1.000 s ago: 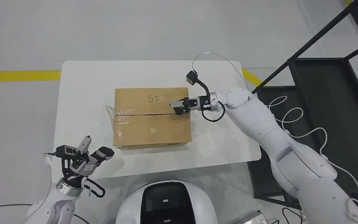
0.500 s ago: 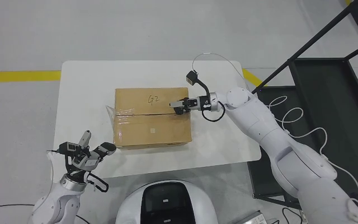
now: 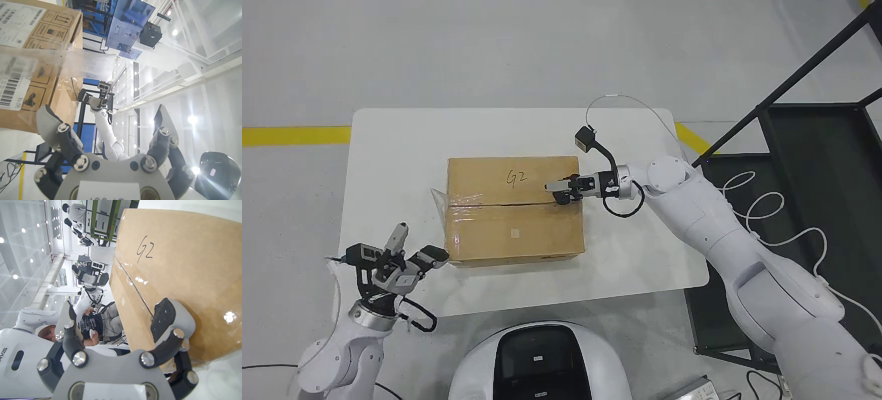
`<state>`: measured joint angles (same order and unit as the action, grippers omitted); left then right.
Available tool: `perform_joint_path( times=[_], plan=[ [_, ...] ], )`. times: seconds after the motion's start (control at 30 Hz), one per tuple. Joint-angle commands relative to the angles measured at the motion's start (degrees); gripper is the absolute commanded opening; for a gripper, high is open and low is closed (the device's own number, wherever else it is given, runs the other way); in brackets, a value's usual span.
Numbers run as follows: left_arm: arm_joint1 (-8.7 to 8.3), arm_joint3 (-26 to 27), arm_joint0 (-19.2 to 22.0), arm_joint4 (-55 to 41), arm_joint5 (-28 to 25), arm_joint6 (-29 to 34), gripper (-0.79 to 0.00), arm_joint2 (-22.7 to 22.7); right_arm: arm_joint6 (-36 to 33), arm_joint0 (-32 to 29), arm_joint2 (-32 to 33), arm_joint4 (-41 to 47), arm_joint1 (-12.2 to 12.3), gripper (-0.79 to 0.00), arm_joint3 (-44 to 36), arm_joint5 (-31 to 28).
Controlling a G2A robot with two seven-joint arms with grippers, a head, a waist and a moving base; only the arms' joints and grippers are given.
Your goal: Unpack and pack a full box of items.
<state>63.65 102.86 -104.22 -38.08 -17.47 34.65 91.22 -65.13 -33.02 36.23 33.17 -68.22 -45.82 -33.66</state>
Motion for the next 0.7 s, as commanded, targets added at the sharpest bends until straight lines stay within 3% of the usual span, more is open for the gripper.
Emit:
perform_joint_path(
  times=[0.0, 0.27, 0.43, 0.67],
  plan=[
    [-0.34, -2.1, 0.9, 1.4, 1.3, 4.1, 0.000, 1.0, 0.0, 0.0, 0.0, 0.0, 0.0, 0.000, 0.0, 0.0],
    [-1.49, -3.6, 3.1, 9.9, 3.0, 11.1, 0.000, 4.9, 0.0, 0.0, 0.0, 0.0, 0.0, 0.000, 0.0, 0.0],
    [-1.38, -4.7, 5.6, 10.9, 3.7, 8.9, 0.000, 3.8, 0.0, 0.0, 0.0, 0.0, 0.0, 0.000, 0.0, 0.0],
    [-0.72, -6.1, 8.7, 4.8, 6.1, 5.8, 0.000, 0.9, 0.0, 0.0, 0.0, 0.0, 0.0, 0.000, 0.0, 0.0]
  ],
)
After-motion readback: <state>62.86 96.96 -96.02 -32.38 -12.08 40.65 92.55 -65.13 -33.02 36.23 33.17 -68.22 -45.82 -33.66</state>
